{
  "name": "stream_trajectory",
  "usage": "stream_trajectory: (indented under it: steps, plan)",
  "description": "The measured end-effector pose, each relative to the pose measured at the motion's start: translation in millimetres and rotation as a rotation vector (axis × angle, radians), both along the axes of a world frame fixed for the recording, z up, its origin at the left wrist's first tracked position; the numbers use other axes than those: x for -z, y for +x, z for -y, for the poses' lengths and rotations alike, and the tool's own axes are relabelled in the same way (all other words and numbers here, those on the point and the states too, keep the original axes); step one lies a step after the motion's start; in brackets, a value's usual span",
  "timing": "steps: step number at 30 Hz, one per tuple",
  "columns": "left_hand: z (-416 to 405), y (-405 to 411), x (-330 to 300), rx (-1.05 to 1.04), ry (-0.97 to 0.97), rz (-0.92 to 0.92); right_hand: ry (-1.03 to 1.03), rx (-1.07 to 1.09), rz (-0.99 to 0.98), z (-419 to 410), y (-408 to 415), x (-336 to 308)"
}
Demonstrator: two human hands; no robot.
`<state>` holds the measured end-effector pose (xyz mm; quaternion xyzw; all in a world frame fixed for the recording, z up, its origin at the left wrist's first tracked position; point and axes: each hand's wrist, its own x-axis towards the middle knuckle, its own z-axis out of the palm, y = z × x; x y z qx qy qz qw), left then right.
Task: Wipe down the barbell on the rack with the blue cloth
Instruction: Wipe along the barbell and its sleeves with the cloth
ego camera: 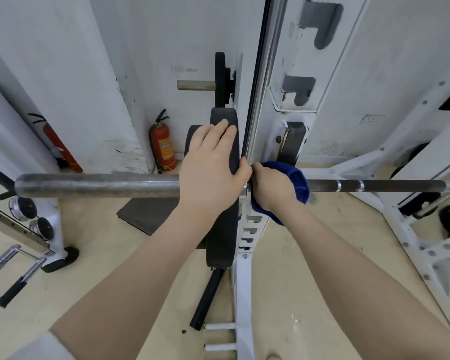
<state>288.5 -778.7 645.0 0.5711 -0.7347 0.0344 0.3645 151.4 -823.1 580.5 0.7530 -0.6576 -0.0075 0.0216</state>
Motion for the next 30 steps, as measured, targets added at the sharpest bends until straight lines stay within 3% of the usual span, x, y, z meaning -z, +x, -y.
stream_trajectory:
  steps: [10, 21, 25, 28, 30]
  plan:
    - [-3, -2, -1, -0.022, 0.024, 0.038, 0.023, -0.069, 0.137, 8, -8, -4]
    - [-4, -18, -11, -0.143, 0.102, 0.053, 0.060, -0.216, -0.018, -11, -27, -13]
    - [-9, -22, -16, -0.170, 0.142, 0.137, 0.088, -0.220, 0.006, 10, -23, -11]
    - [-14, -30, -20, -0.226, 0.241, 0.186, 0.103, -0.293, 0.118, 10, -35, -19]
    - [-19, -38, -21, -0.287, 0.277, 0.238, 0.135, -0.315, 0.319, 1, -56, -26]
